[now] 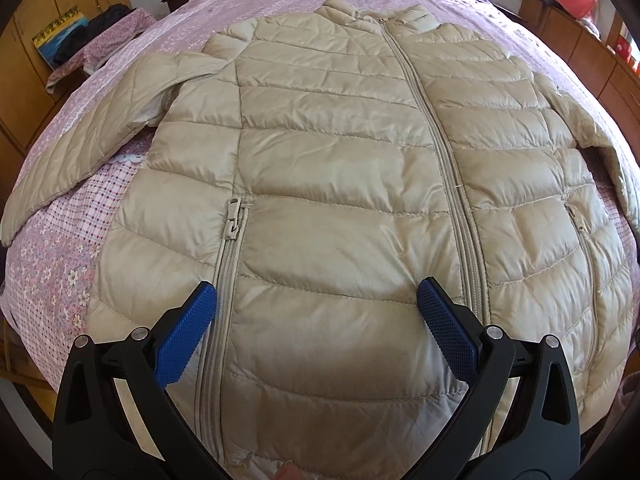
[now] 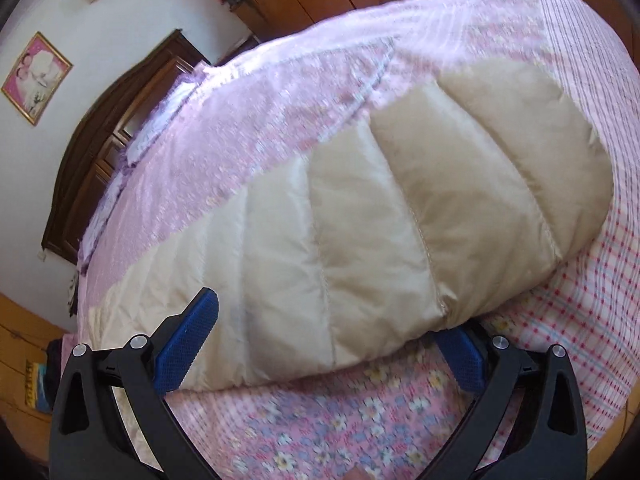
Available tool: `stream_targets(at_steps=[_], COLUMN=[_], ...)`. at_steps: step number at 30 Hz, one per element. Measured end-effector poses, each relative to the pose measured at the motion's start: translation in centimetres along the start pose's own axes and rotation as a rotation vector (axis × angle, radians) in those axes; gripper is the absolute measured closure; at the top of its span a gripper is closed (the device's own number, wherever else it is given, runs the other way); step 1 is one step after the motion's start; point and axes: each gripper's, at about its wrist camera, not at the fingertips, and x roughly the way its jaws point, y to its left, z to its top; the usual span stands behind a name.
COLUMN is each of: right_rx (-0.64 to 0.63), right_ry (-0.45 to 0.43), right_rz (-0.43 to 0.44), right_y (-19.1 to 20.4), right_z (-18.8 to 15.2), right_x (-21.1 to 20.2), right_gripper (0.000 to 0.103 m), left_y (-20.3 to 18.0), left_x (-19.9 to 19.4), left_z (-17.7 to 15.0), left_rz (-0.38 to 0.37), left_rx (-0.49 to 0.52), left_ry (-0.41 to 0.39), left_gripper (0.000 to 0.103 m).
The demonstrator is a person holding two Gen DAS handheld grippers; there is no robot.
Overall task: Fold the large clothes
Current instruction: 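Move the right tool to the sleeve lying across the bed, then grasp the sleeve cuff with the right tool and fold it across the jacket body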
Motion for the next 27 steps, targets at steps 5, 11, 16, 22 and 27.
stream_targets(at_steps=[5,11,16,22,27], right_rx=[0.009,-0.028,-0.051,-0.146,-0.245], right_ry=[0.04,0.071,-0.001,-0.071,-0.101], right_rz=[0.011,-0.01,-0.024,0.037,0.151], right_y=[-1.0,-0.7,-0.3,1.8,4.8], right_z=[0.2,0.3,0.6,1.4,1.1], right_x=[2.1,1.7,-1.0,-3.8,-6.5], right_gripper=[0.005,0.011,0.058,0.094,0.096], left_y=[0.1,0.2,0.1,-0.2,0.2], left_x=[0.3,0.6,0.8,0.9,0.0], left_z=[-0.1,-0.4,-0.4,-0.2,-0.2], left_rz=[-0.003,-0.003,0.004,0.009,-0.017], left_rx=[-0.008,0.0,0.007,0.009,0.014], left_ry=[-0.015,-0.014,0.0,-0.004,-0.016], left_gripper=[0.003,0.003,0.003,0.003,0.003])
